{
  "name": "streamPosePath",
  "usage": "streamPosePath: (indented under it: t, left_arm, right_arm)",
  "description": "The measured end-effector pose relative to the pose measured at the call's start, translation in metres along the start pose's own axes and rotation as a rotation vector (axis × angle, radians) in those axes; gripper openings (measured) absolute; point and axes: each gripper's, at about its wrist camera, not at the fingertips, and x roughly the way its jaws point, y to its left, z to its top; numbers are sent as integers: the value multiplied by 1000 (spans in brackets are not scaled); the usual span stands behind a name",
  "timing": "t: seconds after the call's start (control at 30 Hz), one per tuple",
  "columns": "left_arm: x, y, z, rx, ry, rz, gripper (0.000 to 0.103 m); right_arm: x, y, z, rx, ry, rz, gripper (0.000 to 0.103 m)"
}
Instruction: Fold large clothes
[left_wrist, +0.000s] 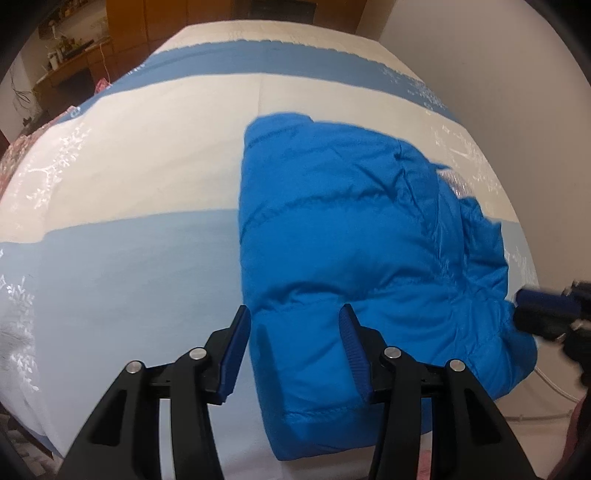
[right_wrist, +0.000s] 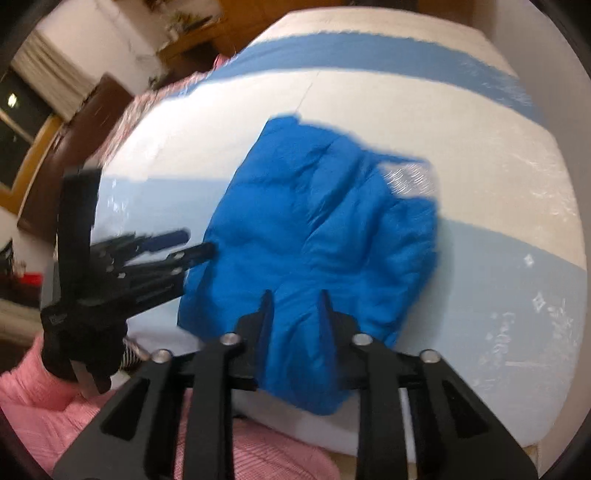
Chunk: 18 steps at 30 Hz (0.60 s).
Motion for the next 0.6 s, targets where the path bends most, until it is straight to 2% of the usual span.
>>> streamPosePath:
  t: [0.03,0.1,0.17,0.23,0.4,0.5,0.6]
  left_arm:
    - [3,-1,1,3,2,-4,49]
    - [6,-4,0,11,1,-11,49]
    - [8,-4,-2,10,10,-36,49]
    - [12,-5,-8,20,25,-58,49]
    - [23,-23,-18,106,7,-20,53]
    - [23,-23,-17,117,12,-18,53]
    - [14,-14,-6,90,29,-55,49]
  right_arm:
    - [6,0,-3,2,18,-15,14]
    - [17,-4,-12,21,43,-40,5]
    - [31,-20,-23,44,75,-67,0]
    - [49,-27,-36,78,104,-69,0]
    - [87,-34,-53,161,96,-60,0]
    - [84,-22,-50,145,91,-100,0]
    - [64,-16,-43,150,89,-75,0]
